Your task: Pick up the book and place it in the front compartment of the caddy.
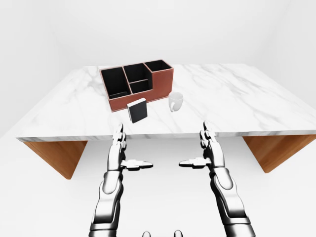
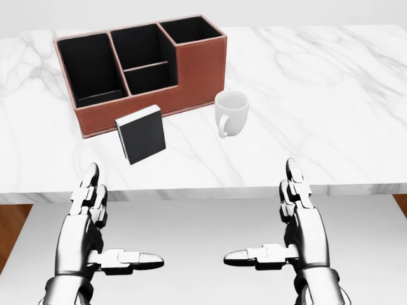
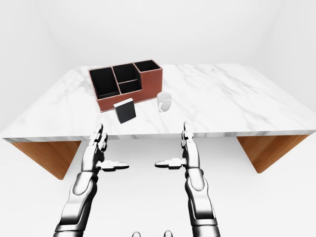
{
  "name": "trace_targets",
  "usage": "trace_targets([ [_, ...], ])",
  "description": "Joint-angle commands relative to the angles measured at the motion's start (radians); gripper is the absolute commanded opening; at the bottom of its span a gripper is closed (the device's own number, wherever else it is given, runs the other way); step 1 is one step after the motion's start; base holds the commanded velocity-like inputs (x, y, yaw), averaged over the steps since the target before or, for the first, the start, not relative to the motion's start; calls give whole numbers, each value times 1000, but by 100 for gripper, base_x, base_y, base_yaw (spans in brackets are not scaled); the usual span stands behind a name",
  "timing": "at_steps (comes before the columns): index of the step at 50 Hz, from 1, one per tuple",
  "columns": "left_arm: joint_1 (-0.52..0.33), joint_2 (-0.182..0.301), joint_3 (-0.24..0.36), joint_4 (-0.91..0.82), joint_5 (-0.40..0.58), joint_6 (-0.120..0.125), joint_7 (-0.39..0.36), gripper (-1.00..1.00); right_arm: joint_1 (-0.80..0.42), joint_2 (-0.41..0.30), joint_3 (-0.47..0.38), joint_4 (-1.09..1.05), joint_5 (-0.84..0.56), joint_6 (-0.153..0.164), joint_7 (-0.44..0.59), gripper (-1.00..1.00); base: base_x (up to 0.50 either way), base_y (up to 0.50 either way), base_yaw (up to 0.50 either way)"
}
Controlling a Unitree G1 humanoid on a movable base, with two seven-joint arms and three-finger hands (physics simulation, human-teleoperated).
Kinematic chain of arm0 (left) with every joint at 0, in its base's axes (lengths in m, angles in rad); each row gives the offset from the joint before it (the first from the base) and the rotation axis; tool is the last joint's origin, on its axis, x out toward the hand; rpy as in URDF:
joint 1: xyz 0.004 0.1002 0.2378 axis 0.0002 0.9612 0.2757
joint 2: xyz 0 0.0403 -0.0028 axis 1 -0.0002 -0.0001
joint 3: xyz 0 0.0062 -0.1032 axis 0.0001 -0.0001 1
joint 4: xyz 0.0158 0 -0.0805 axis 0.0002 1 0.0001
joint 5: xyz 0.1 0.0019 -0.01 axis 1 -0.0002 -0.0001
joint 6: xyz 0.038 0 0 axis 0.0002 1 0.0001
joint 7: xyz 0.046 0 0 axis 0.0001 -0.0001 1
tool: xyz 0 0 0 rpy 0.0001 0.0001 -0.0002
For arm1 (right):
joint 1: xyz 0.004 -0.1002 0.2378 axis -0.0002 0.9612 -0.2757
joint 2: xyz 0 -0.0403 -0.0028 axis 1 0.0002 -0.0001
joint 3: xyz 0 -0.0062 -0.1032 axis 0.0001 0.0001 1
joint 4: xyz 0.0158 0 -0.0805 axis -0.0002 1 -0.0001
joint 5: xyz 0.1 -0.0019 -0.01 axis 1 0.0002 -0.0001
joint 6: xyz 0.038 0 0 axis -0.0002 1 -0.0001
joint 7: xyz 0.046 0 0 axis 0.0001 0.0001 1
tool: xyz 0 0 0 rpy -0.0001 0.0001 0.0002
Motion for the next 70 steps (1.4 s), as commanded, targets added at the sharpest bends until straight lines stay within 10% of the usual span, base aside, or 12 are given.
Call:
trace_targets([
  [1,-2,12,21,3,-6,0,-24,100,-2,-12,-25,-2,15,8,23,100,0,0,0],
  [18,9,14,25,-104,-11,87,-30,100,6,-16,-32,-84,23,67,27,100,0,0,0],
  [70,-43,45,97,-397,-47,87,-48,100,15,-22,-71,-480,87,87,48,100,0,17,0],
])
